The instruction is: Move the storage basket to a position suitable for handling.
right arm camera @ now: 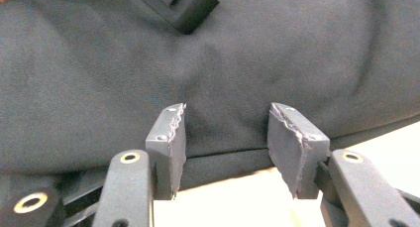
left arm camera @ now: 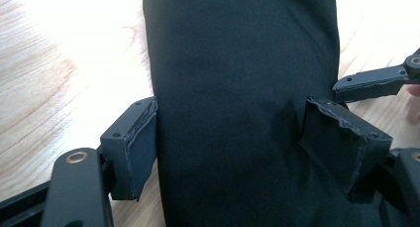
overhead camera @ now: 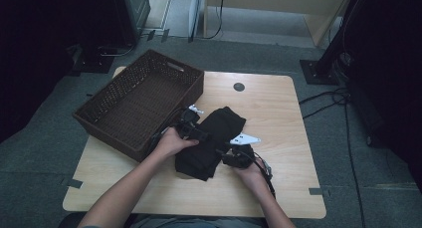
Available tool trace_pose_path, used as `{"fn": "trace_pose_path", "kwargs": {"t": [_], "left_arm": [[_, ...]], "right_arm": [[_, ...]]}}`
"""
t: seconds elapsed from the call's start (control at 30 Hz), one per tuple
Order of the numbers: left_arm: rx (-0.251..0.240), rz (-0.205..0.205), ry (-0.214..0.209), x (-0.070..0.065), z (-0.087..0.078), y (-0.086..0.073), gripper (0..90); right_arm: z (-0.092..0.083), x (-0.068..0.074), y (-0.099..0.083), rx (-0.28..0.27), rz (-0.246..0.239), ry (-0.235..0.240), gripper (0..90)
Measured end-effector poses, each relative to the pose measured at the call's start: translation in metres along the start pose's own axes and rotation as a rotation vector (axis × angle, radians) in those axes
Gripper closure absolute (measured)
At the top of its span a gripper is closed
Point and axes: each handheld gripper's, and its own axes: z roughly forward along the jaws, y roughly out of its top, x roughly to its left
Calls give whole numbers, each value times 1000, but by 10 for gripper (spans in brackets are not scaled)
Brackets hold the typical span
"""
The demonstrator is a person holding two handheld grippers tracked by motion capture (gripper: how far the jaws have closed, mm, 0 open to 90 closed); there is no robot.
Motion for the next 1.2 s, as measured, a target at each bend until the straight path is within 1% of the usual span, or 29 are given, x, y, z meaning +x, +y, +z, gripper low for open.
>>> {"fn": "trace_pose_path", "kwargs": {"t": [0.03, 0.07, 0.13, 0.17, 0.2, 0.23, 0.27, 0.33, 0.4, 0.47, 0.6, 0.67, 0.73, 0.77, 0.8, 0.87, 0.9, 0.93, 0.97, 1.07, 1.13, 1.17, 1.2], "left_arm": [[-4, -7, 1, 0, 0, 0, 231], [3, -2, 3, 2, 0, 0, 229], [0, -20, -2, 3, 1, 1, 222], [5, -20, -9, 4, 2, 1, 218], [12, -31, -8, 5, 3, 1, 207], [19, -50, -7, 6, 4, 2, 188], [22, -54, -8, 7, 5, 2, 162], [30, -59, -6, 8, 7, 2, 136], [36, -53, -15, 8, 8, 3, 130], [51, -34, -17, 7, 9, 4, 130], [62, -14, -28, 6, 12, 5, 130], [60, -16, -31, 5, 12, 5, 137], [60, 1, -29, 3, 12, 5, 168], [57, 8, -26, 1, 11, 5, 168], [63, 24, -20, 0, 11, 5, 186], [62, 32, -17, -2, 11, 5, 208], [62, 33, -21, -2, 11, 5, 244], [63, 37, -20, -1, 10, 5, 244], [64, 43, -15, -2, 9, 5, 265], [56, 48, -6, -2, 6, 7, 389], [50, 45, -2, -2, 4, 7, 440], [41, 49, 7, -3, 3, 7, 482], [36, 62, 15, -4, 1, 7, 528]], "right_arm": [[2, 1, 1, 1, -3, 0, 495], [2, 1, 2, 2, -3, -3, 495], [4, 1, 3, 1, -4, -1, 495], [5, 0, 4, 0, -6, 0, 496], [6, 0, 5, 1, -5, -1, 496], [6, 0, 5, 2, -6, 1, 496], [7, 0, 6, 1, -6, 0, 496], [8, -1, 6, 2, -7, 5, 496], [9, -1, 7, 4, -2, 5, 497], [9, -1, 8, 2, -2, 4, 497], [11, -1, 9, -1, -1, 5, 500], [10, -1, 9, 1, 1, 5, 501], [11, 0, 9, 3, -8, -2, 501], [11, 0, 9, 3, -8, -2, 501], [11, 0, 9, 1, -11, -5, 501], [11, 0, 9, 3, -14, -9, 502], [11, 1, 9, 3, -16, -12, 502], [11, 1, 9, 3, -16, -12, 502], [12, 1, 9, 2, -17, -12, 502], [12, 0, 9, 3, -16, -11, 501], [12, 0, 10, 2, -14, -11, 501], [12, 0, 10, 2, -13, -11, 498], [12, 0, 10, 2, -10, -10, 495]]}}
